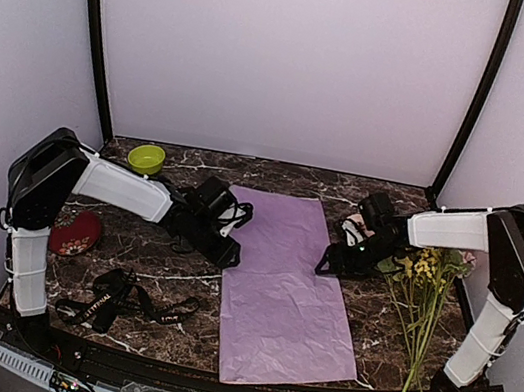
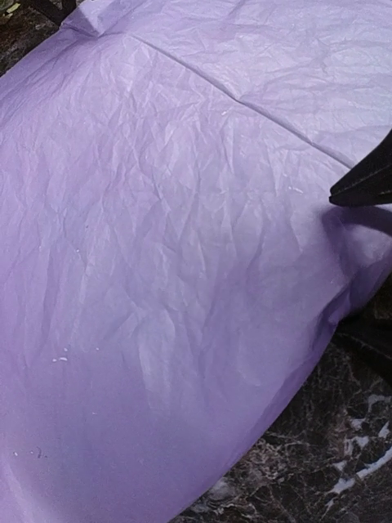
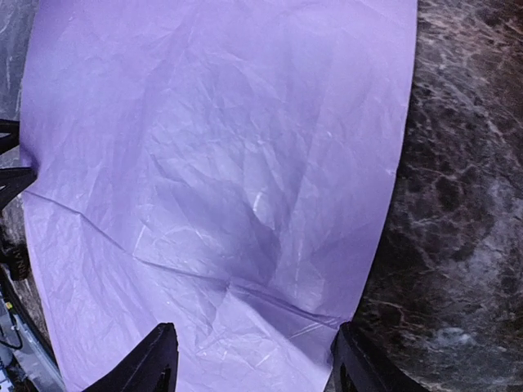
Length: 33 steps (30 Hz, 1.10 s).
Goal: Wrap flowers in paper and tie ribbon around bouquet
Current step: Pick up the folded wrapping paper from the center of the board.
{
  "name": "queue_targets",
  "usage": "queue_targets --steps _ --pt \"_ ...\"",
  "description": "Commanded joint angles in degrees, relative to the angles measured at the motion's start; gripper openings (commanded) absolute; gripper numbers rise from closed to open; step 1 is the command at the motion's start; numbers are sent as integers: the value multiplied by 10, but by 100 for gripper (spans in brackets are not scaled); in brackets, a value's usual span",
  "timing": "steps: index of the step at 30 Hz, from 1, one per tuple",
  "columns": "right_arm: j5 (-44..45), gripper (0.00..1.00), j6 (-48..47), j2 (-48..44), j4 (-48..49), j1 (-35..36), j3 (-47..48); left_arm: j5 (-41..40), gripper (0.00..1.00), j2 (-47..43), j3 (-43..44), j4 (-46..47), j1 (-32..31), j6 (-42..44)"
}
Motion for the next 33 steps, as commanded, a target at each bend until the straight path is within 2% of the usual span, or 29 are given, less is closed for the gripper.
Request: queue_targets --steps 1,10,13,21,33 --pt "-85 62 35 -15 61 -3 -19 -8 48 11 -19 -13 -2 4" --pt "-142 49 74 -30 111 -3 -31 -16 47 14 -26 -11 -2 9" --pt "-145 48 80 -30 118 -3 -34 -20 47 14 -28 -12 -2 10" --pt "-51 48 54 -35 64 -15 -34 -20 46 16 -29 -13 -2 13" --pt "-74 46 69 -40 97 -26 -79 -28 46 17 -45 -12 -1 15"
